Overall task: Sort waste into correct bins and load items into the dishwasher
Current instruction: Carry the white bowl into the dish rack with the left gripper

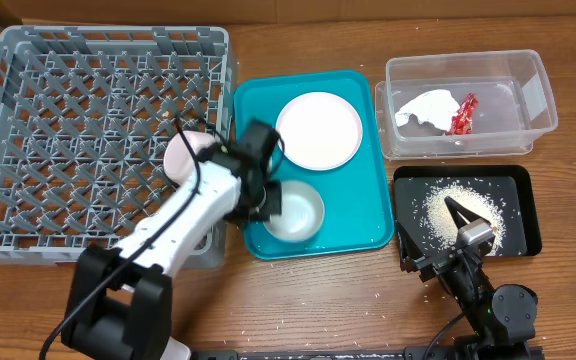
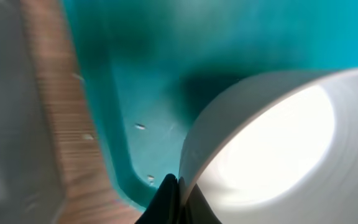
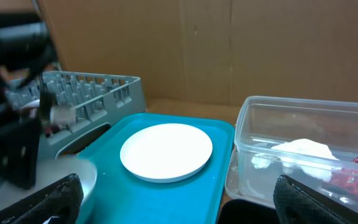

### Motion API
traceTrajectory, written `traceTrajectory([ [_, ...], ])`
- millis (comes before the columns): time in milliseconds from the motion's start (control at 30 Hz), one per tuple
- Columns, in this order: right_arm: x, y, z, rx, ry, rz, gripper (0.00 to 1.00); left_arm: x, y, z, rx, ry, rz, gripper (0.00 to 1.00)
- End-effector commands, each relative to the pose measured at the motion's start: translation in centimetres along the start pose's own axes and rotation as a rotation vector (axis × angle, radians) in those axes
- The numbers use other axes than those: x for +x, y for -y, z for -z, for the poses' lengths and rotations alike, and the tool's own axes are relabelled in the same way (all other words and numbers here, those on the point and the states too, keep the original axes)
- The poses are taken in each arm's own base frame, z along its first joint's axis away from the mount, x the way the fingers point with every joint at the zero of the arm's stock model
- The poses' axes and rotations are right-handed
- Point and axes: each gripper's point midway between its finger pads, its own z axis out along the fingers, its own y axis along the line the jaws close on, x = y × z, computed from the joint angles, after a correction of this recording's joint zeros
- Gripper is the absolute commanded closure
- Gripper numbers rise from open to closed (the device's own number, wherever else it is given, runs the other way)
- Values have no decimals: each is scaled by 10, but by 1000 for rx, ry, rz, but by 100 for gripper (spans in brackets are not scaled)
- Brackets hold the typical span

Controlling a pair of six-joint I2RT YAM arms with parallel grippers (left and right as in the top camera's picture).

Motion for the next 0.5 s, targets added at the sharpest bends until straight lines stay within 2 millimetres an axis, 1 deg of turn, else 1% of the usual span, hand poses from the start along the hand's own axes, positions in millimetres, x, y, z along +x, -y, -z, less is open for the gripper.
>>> traceTrajectory([
  [0, 1, 2, 0, 8, 6, -3, 0, -51, -22, 84, -107, 233, -9, 96],
  [67, 1, 2, 0, 8, 6, -2, 0, -65, -56, 123, -298, 338, 20, 96],
  [133, 1, 2, 0, 8, 6, -2, 0, -74, -95, 167, -560, 444, 46, 96],
  [200, 1, 2, 0, 8, 6, -2, 0, -78, -123, 203, -784, 524, 65, 96],
  [233, 1, 2, 0, 8, 6, -2, 0, -78, -134, 217, -884, 554, 71, 96],
  [300, 1, 2, 0, 8, 6, -3, 0, -76, -148, 237, -1039, 583, 69, 96],
  [367, 1, 2, 0, 8, 6, -3, 0, -74, -158, 253, -1158, 598, 67, 96],
  [467, 1, 2, 0, 8, 6, -2, 0, -74, -168, 262, -1220, 615, 105, 96],
])
